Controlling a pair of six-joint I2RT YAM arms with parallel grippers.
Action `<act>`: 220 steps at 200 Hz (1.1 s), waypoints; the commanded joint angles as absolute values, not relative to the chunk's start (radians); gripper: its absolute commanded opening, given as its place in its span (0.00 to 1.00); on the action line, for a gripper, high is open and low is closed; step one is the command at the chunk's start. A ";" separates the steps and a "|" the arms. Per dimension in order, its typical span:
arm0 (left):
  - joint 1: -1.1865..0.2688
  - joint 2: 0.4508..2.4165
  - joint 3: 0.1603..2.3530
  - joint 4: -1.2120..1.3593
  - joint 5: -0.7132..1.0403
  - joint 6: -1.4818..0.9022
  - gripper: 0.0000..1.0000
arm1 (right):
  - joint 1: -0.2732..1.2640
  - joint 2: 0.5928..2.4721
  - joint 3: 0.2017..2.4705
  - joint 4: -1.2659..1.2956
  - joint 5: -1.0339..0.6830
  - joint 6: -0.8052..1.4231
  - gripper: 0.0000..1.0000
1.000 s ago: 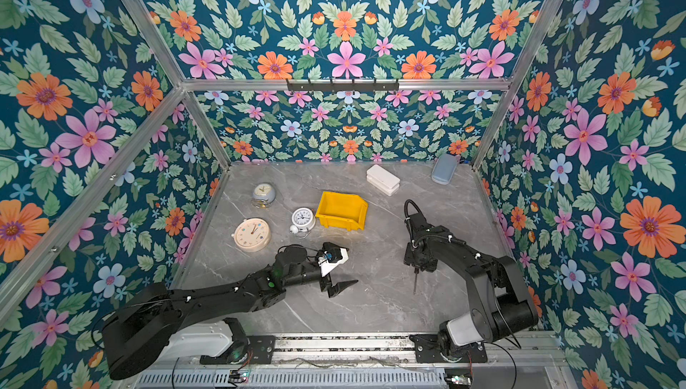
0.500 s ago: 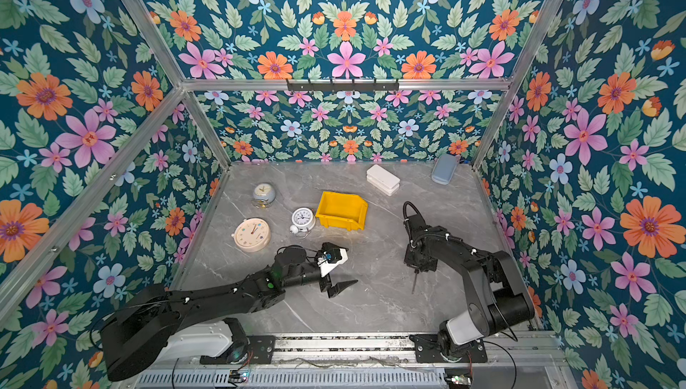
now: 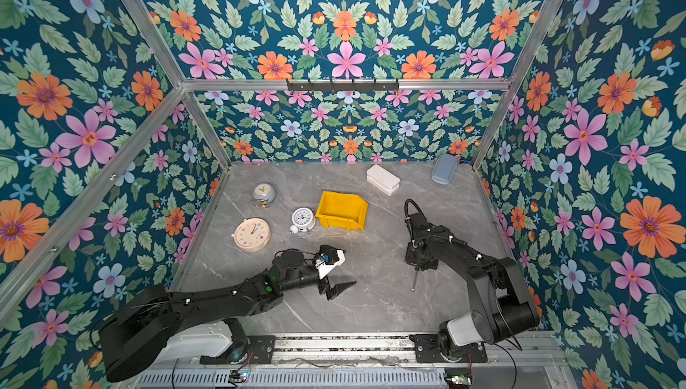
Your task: Put the screwdriver in the bin
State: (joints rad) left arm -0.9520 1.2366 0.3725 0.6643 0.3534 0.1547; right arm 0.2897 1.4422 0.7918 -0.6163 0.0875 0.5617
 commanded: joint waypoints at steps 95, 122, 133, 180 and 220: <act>-0.935 1.113 0.231 0.796 0.196 0.040 1.00 | 0.400 1.434 0.974 -0.576 0.127 0.310 0.05; -0.931 1.041 0.199 0.751 0.145 0.044 1.00 | 0.439 1.461 1.035 -0.525 0.145 0.192 0.04; -0.928 1.006 0.187 0.732 0.117 0.048 1.00 | 0.453 1.477 1.061 -0.499 0.148 0.150 0.04; -0.904 0.873 0.152 0.636 0.028 0.042 1.00 | 0.487 1.569 1.201 -0.408 0.096 -0.010 0.01; -0.896 0.770 0.124 0.574 -0.048 0.005 1.00 | 0.512 1.685 1.333 -0.356 0.037 -0.201 0.00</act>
State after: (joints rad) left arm -0.8982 0.8127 0.1349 0.6216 0.0200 0.0319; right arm 0.5003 1.6279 1.2678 -0.4141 0.0738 -0.0383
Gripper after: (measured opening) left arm 0.998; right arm 0.147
